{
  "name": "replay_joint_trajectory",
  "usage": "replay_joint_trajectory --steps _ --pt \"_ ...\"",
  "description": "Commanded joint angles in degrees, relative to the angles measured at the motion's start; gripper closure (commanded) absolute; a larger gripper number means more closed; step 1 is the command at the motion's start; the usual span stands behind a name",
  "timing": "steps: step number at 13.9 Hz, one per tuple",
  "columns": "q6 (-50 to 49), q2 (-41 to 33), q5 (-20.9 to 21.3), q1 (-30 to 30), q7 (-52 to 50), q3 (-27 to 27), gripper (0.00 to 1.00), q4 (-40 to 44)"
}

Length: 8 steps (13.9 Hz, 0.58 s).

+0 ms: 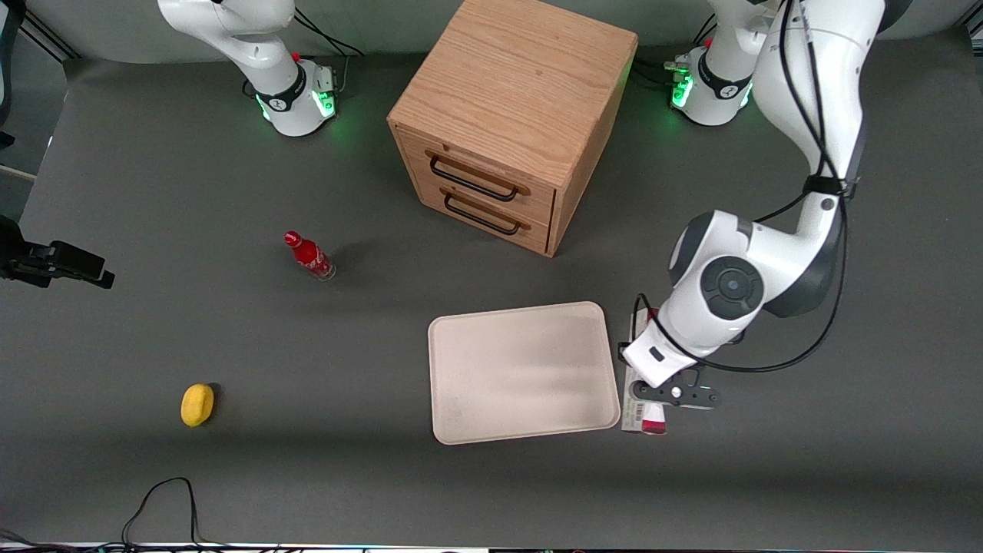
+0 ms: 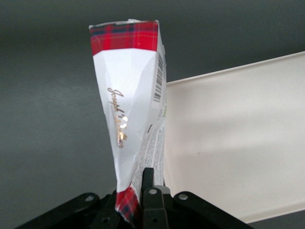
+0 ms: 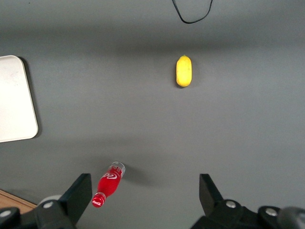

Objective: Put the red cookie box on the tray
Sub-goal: 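Carry the held cookie box over the white tray with the left gripper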

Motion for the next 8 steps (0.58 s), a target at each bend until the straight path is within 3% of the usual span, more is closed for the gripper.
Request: replay_joint_trajectory --steps 1,8 --pt "3.8 3.52 2.26 -3.01 -4.77 0.54 1.0 1.24" --pt "1.27 5.03 2.7 -5.92 -10.41 1.15 1.0 1.33"
